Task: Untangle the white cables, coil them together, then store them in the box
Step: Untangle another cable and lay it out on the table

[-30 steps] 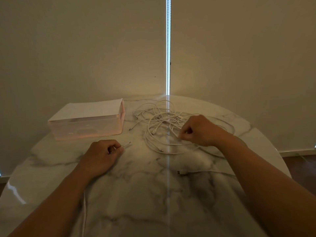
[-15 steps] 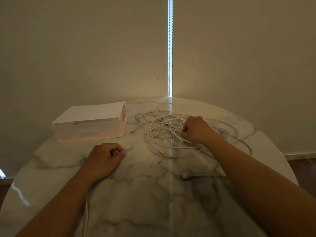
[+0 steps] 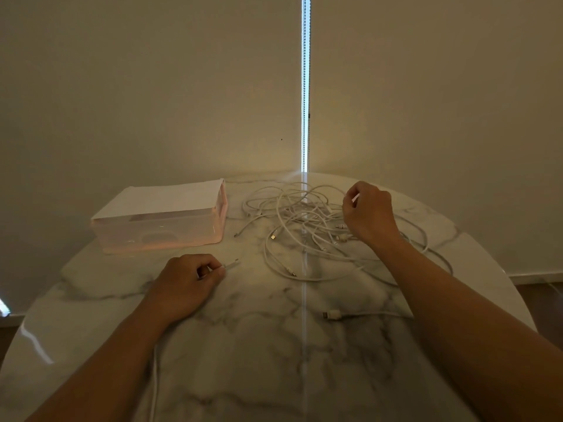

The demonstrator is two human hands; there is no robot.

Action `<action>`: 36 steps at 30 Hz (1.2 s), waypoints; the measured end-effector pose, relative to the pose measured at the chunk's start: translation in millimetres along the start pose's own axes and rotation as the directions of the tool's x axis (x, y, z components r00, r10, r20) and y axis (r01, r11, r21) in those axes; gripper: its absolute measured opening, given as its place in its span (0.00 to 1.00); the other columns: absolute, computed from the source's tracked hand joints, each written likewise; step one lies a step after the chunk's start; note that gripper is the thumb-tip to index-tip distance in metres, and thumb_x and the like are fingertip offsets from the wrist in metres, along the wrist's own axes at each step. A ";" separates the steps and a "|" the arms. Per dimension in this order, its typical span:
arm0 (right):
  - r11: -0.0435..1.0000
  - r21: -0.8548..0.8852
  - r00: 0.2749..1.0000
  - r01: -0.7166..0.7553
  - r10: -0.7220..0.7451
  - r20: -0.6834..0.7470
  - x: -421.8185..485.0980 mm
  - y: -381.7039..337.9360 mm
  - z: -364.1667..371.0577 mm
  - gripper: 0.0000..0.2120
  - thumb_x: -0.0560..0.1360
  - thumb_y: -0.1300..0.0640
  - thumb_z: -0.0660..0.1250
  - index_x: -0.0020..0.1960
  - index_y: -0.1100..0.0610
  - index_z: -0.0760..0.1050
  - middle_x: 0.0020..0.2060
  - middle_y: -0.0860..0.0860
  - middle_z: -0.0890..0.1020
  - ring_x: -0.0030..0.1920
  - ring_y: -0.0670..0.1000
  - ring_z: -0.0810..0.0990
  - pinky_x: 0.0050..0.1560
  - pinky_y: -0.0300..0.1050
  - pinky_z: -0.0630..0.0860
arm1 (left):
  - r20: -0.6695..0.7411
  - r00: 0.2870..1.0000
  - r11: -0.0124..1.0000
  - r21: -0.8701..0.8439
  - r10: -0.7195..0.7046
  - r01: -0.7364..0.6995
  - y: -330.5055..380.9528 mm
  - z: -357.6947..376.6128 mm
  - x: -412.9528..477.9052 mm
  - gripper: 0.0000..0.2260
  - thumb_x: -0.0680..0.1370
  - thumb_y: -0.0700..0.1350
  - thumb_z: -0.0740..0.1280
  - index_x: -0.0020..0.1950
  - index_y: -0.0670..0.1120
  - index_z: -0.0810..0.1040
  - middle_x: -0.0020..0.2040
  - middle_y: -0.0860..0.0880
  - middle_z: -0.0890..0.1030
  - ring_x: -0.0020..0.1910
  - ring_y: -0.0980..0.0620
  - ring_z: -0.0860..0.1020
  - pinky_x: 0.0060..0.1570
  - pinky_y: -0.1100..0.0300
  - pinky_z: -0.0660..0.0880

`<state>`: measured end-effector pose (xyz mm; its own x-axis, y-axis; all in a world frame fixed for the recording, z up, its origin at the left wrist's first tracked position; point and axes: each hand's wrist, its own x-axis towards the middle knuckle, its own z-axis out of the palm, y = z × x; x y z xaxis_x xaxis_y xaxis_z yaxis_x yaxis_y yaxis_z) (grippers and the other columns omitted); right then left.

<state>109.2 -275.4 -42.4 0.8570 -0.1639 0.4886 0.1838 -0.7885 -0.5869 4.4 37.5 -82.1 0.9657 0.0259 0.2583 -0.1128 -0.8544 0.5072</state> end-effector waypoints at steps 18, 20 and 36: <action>0.947 0.318 0.989 -0.054 0.093 -0.110 0.8 2.4 -24.2 0.07 0.78 0.55 0.64 0.44 0.57 0.76 0.31 0.51 0.83 0.32 0.48 0.83 0.44 0.54 0.82 | 0.000 1.000 1.000 -0.003 -0.002 0.002 1.1 -1.0 -2.1 0.05 0.77 0.51 0.68 0.43 0.55 0.83 0.38 0.55 0.80 0.39 0.58 0.76 0.39 0.64 0.70; 0.997 0.065 0.991 0.042 -0.049 0.121 -0.8 4.1 -29.6 0.17 0.78 0.46 0.65 0.36 0.55 0.79 0.25 0.50 0.81 0.28 0.46 0.81 0.45 0.49 0.80 | -0.002 1.000 1.000 -0.014 -0.003 0.003 0.4 -0.6 -1.7 0.05 0.77 0.50 0.69 0.42 0.55 0.83 0.37 0.54 0.80 0.38 0.58 0.76 0.38 0.65 0.70; 0.975 0.072 0.901 0.209 -0.220 0.374 -26.7 -29.4 8.2 0.30 0.75 0.41 0.68 0.22 0.57 0.67 0.17 0.47 0.69 0.18 0.45 0.65 0.30 0.39 0.65 | 0.006 1.000 1.000 0.003 -0.006 0.006 1.7 -0.6 -2.6 0.05 0.77 0.50 0.69 0.43 0.56 0.83 0.38 0.53 0.81 0.38 0.58 0.76 0.37 0.65 0.70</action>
<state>84.8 -243.0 -43.5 0.9116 0.2480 0.3279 0.3929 -0.7603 -0.5173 1.6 36.3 -81.5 0.9677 0.0278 0.2507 -0.1067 -0.8556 0.5064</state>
